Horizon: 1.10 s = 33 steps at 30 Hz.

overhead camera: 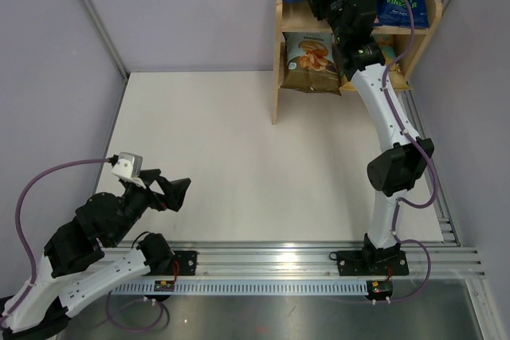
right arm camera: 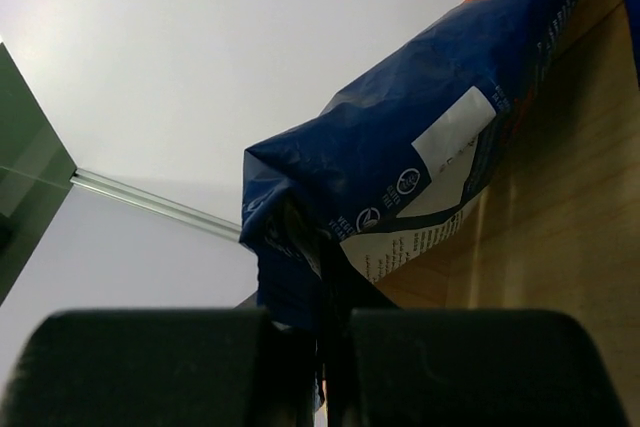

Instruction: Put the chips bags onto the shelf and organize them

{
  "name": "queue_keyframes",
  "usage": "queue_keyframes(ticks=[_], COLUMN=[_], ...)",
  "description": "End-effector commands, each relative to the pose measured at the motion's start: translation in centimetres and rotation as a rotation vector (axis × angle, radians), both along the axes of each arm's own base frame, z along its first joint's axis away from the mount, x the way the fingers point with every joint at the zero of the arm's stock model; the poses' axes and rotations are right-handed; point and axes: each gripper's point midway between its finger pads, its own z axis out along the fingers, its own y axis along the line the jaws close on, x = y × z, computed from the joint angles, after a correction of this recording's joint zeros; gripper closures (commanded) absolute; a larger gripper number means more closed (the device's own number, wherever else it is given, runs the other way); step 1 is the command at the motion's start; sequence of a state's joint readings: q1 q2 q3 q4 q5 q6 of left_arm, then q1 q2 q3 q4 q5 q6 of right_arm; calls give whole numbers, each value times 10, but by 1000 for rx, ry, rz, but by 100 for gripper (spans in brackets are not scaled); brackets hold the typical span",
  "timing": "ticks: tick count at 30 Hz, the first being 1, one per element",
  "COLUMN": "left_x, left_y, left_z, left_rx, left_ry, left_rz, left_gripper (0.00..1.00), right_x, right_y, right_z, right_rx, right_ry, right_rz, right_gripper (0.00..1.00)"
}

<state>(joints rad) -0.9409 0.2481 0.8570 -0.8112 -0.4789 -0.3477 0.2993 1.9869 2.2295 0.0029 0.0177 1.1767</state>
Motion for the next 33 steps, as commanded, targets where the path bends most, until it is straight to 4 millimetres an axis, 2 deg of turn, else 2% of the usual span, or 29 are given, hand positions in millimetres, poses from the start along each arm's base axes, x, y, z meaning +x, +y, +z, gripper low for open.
queue_keyframes(ticks=[1, 2, 3, 4, 5, 7, 8, 9, 12, 13, 15, 19, 22, 25, 30, 33], left_x=[1, 0, 1, 1, 1, 1, 1, 1, 2, 2, 2, 2, 2, 3, 3, 3], left_y=[-3, -3, -3, -2, -2, -2, -2, -1, 0, 1, 2, 3, 4, 5, 6, 8], left_z=[11, 10, 10, 9, 9, 9, 9, 9, 9, 10, 9, 10, 10, 9, 9, 9], left_rx=[-40, -38, -37, -35, -35, -35, -36, -36, -35, -39, -37, -42, -42, -39, -41, -47], left_ry=[-34, -32, -31, -30, -30, -29, -29, -29, -29, -29, -27, -28, -29, -26, -25, -27], left_rz=[-8, -10, -8, -5, -4, -3, 0, 1, 11, 13, 19, 24, 28, 35, 42, 48], left_gripper=[1, 1, 1, 1, 1, 1, 1, 1, 1, 1, 1, 1, 1, 1, 1, 1], right_x=[-34, -35, -36, -34, -38, -38, -41, -41, -48, -49, -54, -62, -66, -67, -67, -61], right_y=[-4, -5, -7, -11, -13, -15, -15, -19, -23, -24, -27, -33, -35, -38, -43, -42], right_z=[39, 33, 30, 19, 24, 11, 14, 12, 9, 3, 5, -4, -11, -24, -23, -27], right_rx=[30, 10, 0, -25, -31, -70, -76, -82, -101, -115, -123, -149, -153, -150, -108, -99], right_ry=[-36, 12, 32, 80, 84, 138, 141, 154, 181, 201, 204, 242, 264, 300, 290, 307], right_rz=[20, 12, 3, -15, -22, -32, -34, -43, -55, -59, -63, -71, -69, -81, -104, -111], right_gripper=[96, 89, 86, 83, 79, 72, 68, 58, 55, 51, 49, 42, 42, 47, 66, 70])
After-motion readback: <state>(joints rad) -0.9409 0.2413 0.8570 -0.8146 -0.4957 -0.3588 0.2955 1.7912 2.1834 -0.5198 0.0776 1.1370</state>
